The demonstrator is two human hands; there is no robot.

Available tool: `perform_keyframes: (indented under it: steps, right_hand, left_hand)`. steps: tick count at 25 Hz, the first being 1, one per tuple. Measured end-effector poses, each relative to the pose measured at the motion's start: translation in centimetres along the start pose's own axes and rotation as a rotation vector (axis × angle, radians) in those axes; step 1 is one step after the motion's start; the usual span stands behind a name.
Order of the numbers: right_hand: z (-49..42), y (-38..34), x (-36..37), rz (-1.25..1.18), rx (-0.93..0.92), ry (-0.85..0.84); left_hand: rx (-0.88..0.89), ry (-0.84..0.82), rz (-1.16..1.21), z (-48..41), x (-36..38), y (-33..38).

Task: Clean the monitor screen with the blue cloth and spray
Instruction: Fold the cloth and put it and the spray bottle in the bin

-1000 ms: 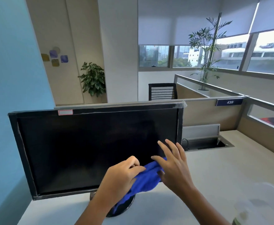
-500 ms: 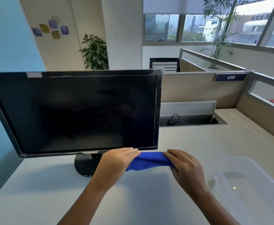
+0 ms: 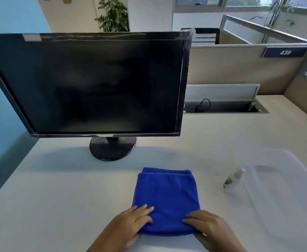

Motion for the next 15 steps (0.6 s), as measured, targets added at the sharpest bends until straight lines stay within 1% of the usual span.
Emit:
perform_keyframes:
  steps: [2, 4, 6, 7, 9, 11, 13, 15]
  right_hand:
    - [0.3, 0.7, -0.9, -0.129, 0.099, 0.02]
    - [0.3, 1.5, -1.8, -0.358, 0.23, 0.08]
    - [0.0, 2.3, -2.3, -0.555, 0.366, 0.139]
    - [-0.2, 2.6, -2.5, -0.614, 0.419, 0.158]
    - [-0.9, 3.1, -2.5, -0.637, 0.48, 0.168]
    - [-1.7, 3.8, -2.2, -0.581, 0.532, 0.171]
    - [-2.6, 4.6, -1.6, -0.522, 0.603, 0.18]
    - [-3.5, 5.3, -1.1, -0.474, 0.659, 0.19]
  left_hand:
    - [-0.122, 0.039, 0.196, 0.5, -0.5, -1.0]
    - [-0.246, 0.082, 0.405, 0.8, -1.0, -1.9]
    - [-0.296, 0.125, 0.541, 0.4, -1.7, -2.3]
    - [-0.305, 0.137, 0.612, 0.0, -2.1, -2.4]
    - [-0.334, 0.177, 0.713, -0.9, -2.6, -2.9]
    - [-0.413, 0.225, 0.767, -1.9, -2.5, -3.8]
    - [-0.488, 0.254, 0.756, -2.9, -2.3, -4.7]
    - [-0.544, 0.276, 0.68, -3.8, -2.0, -5.1]
Point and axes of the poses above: each hand's wrist, its own z-axis away from the middle knuckle, its own x-axis out of the palm, y = z × x, the point moved 4 cm from there along -z, towards the middle knuckle, and after that the axes turned 5 degrees about -y, right-handed, at the moved point
